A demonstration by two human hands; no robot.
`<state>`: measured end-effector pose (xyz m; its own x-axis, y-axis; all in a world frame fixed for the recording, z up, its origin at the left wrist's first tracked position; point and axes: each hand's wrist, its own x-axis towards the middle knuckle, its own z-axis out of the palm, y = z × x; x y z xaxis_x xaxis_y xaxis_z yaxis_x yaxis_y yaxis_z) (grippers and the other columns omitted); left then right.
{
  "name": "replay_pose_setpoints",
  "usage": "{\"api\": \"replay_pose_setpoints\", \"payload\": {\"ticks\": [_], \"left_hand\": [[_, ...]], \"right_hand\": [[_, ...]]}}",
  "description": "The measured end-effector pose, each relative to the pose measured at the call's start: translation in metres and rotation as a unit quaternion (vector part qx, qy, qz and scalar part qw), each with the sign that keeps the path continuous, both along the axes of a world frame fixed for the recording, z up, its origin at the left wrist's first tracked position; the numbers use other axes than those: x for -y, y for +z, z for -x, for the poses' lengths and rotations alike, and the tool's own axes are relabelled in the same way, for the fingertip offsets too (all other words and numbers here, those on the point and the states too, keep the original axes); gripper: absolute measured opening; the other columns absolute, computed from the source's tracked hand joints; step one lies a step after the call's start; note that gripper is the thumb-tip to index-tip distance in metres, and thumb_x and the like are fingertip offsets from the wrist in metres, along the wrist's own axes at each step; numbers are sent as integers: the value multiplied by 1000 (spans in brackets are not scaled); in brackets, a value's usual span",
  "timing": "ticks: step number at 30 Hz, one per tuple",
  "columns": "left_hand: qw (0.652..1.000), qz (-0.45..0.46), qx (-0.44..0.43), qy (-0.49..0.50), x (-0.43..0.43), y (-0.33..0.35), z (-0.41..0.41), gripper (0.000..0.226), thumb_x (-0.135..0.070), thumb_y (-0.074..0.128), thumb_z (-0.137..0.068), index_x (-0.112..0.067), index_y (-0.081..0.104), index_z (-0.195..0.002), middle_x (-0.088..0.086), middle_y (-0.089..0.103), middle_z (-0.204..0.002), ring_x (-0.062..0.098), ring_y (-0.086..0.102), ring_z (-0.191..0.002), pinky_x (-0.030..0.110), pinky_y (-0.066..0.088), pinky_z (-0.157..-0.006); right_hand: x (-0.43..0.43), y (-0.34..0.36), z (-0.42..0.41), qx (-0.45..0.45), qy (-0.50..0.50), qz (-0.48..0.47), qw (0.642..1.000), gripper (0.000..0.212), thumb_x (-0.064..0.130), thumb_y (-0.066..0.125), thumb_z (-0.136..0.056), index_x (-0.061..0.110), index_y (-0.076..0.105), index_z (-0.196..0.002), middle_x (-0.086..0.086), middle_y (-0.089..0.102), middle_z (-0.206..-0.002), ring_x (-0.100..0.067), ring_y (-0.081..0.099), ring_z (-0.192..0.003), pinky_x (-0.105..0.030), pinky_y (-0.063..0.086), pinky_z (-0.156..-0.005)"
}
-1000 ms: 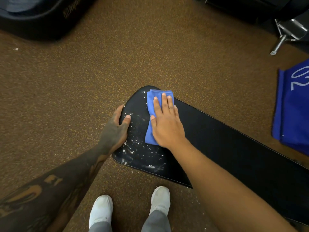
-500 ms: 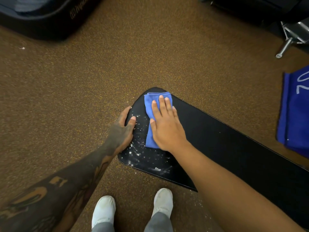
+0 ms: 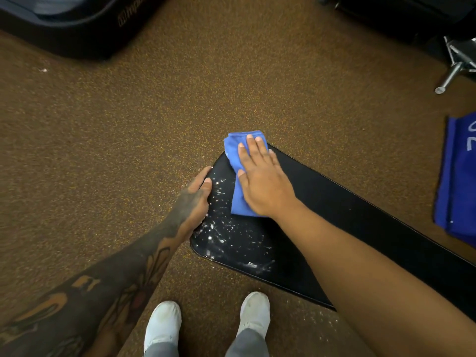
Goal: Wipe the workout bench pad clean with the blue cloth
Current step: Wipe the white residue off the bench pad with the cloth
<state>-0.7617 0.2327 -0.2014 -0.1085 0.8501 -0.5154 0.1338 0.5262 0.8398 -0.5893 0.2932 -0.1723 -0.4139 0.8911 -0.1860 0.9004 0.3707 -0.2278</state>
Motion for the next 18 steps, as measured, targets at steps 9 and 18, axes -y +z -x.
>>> {"api": "replay_pose_setpoints", "payload": {"ticks": [9, 18], "left_hand": [[994, 29, 96, 32, -1, -7, 4, 30, -53, 43, -86, -74, 57, -104, -9, 54, -147, 10, 57, -129, 43, 41, -115], [985, 32, 163, 56, -2, -16, 5, 44, -47, 41, -90, -47, 58, -132, -8, 59, -143, 9, 60, -126, 41, 43, -112]], "right_hand": [[12, 6, 17, -4, 25, 12, 1000, 59, 31, 29, -102, 13, 12, -156, -9, -2, -165, -23, -9, -151, -44, 1, -123], [0, 3, 30, -13, -55, 5, 998, 58, 28, 30, -103, 10, 14, -156, -11, 1, -165, -26, -8, -151, -44, 1, -123]]}}
